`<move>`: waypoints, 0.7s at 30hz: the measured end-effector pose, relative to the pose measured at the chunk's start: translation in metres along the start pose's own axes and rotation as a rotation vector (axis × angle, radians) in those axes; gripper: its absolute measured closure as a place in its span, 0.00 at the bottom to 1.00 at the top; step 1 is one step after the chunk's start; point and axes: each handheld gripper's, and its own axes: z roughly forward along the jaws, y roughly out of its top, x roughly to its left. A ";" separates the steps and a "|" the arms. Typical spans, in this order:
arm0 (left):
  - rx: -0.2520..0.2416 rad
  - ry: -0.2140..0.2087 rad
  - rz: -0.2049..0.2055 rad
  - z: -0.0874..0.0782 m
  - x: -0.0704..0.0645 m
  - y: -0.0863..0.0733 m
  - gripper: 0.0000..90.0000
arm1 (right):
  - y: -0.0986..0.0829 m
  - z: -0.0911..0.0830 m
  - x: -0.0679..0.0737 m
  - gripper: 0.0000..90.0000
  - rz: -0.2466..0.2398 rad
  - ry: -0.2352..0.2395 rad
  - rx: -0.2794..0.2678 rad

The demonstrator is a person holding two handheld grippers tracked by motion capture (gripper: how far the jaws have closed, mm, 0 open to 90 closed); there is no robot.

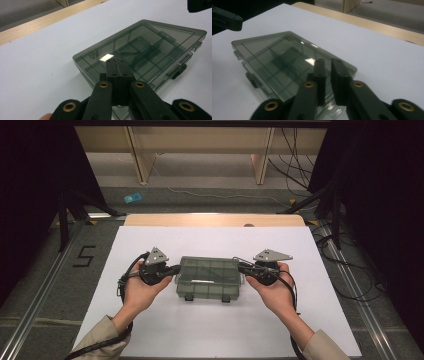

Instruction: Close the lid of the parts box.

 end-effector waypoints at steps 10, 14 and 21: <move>0.018 0.031 0.007 0.004 -0.003 -0.004 1.00 | -0.002 0.000 0.004 1.00 -0.015 0.039 0.052; 0.024 0.035 0.008 0.005 -0.004 -0.005 1.00 | -0.003 0.001 0.006 1.00 -0.012 0.054 0.061; 0.030 0.035 0.009 0.007 -0.006 -0.007 1.00 | -0.005 0.002 0.008 1.00 -0.004 0.086 0.095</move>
